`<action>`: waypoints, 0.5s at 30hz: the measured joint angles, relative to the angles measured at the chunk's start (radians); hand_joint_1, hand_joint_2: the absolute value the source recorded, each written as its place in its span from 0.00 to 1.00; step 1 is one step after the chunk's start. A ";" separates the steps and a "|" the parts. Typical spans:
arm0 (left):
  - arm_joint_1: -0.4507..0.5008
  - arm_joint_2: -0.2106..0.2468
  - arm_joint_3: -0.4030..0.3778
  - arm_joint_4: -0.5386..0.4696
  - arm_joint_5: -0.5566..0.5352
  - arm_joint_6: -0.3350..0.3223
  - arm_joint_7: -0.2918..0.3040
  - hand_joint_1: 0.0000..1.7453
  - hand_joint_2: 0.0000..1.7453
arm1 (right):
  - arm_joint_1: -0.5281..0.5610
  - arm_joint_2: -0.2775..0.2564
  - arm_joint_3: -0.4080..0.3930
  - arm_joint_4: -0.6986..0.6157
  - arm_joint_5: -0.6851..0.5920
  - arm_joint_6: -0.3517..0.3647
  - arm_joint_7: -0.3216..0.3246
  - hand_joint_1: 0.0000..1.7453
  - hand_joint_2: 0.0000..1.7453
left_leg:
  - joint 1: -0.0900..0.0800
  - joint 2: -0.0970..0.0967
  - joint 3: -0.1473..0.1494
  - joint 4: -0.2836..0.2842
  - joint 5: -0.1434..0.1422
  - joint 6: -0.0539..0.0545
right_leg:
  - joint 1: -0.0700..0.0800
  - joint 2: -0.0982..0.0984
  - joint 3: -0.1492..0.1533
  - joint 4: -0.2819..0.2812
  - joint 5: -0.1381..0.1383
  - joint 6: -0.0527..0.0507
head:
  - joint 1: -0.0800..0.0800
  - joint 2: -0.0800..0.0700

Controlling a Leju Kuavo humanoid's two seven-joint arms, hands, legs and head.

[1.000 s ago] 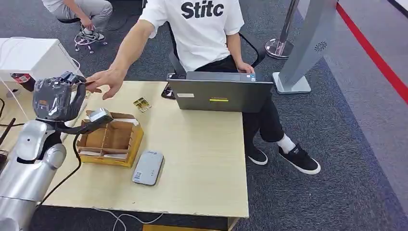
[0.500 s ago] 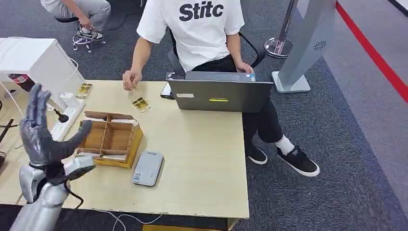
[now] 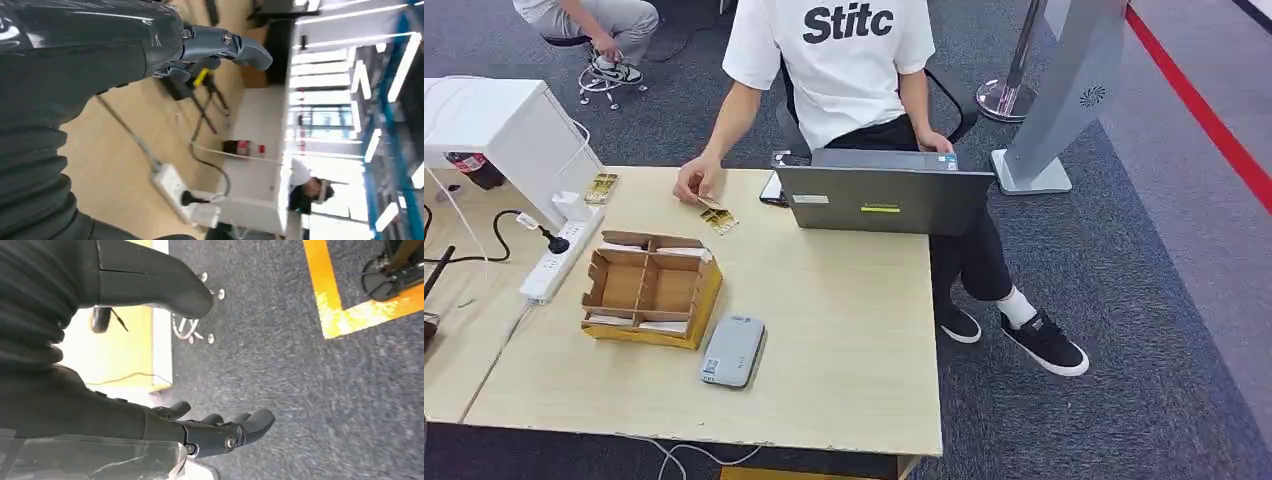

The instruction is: Pass the card to the sensor for recognition and then transmit it.

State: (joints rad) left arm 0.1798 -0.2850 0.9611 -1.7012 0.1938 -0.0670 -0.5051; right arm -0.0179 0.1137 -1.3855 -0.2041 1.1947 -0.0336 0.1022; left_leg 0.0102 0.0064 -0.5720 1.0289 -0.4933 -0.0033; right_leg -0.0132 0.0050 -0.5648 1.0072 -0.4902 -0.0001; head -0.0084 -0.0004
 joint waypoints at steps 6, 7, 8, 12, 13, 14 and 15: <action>-0.091 0.103 0.243 0.639 -0.181 -0.192 -0.016 0.00 1.00 | 0.006 0.008 0.000 0.000 0.042 0.009 -0.090 0.00 1.00 | 0.000 0.001 0.002 -0.001 -0.001 -0.001 | 0.000 0.001 0.001 0.000 -0.001 -0.001 | 0.000 0.000; -0.101 0.124 0.265 0.739 -0.207 -0.161 -0.016 0.00 1.00 | 0.007 0.008 0.001 0.000 0.048 0.011 -0.100 0.00 1.00 | 0.000 0.000 0.002 -0.001 -0.001 -0.001 | 0.000 0.001 0.001 0.000 -0.001 -0.001 | 0.000 0.000; -0.110 0.148 0.285 0.852 -0.231 -0.122 -0.002 0.00 1.00 | 0.008 0.008 0.002 0.000 0.055 0.016 -0.107 0.00 1.00 | 0.000 -0.001 0.002 -0.001 0.000 -0.002 | 0.000 0.000 0.000 0.000 -0.001 -0.001 | -0.001 0.000; -0.135 0.188 0.312 1.106 -0.269 -0.063 0.045 0.00 1.00 | 0.004 0.008 0.005 -0.002 0.068 0.025 -0.114 0.00 1.00 | 0.000 -0.002 0.001 0.000 0.000 -0.001 | 0.000 -0.002 0.001 0.000 -0.001 -0.001 | 0.000 0.000; -0.141 0.196 0.314 1.149 -0.271 -0.059 0.048 0.00 1.00 | 0.003 0.008 0.005 -0.003 0.069 0.025 -0.114 0.00 1.00 | 0.000 -0.002 0.000 0.000 0.000 -0.001 | 0.000 -0.002 0.001 0.000 -0.001 -0.001 | 0.002 0.000; -0.148 0.204 0.318 1.185 -0.272 -0.058 0.052 0.00 1.00 | 0.003 0.008 0.006 -0.003 0.069 0.025 -0.114 0.00 1.00 | 0.000 -0.002 0.000 0.000 0.000 -0.001 | 0.000 -0.002 0.001 0.000 -0.001 -0.001 | 0.002 0.000; -0.153 0.212 0.321 1.215 -0.272 -0.057 0.054 0.00 1.00 | 0.003 0.008 0.006 -0.003 0.069 0.025 -0.114 0.00 1.00 | 0.000 -0.002 0.000 0.000 0.000 -0.001 | 0.000 -0.002 0.002 0.000 -0.001 -0.001 | 0.002 0.000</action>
